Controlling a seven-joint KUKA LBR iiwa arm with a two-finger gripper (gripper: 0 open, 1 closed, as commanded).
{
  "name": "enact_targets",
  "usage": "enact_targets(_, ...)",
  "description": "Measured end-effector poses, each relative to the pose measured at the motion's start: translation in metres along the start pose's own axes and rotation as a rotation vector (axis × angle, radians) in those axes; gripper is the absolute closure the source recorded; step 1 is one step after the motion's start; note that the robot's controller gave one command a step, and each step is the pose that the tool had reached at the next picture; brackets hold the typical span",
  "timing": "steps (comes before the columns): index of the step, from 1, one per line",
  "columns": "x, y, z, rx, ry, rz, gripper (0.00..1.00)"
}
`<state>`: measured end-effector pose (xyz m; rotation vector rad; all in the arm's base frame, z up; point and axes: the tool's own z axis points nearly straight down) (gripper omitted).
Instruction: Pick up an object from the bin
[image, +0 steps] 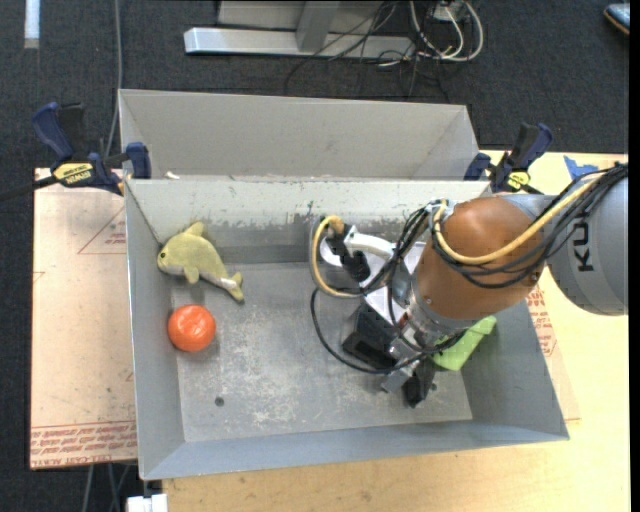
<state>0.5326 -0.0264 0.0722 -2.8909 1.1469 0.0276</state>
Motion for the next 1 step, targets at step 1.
enact_targets(1, -0.0021, -0.0148, -0.2129, 0.002, -0.002, -0.349, 1.00)
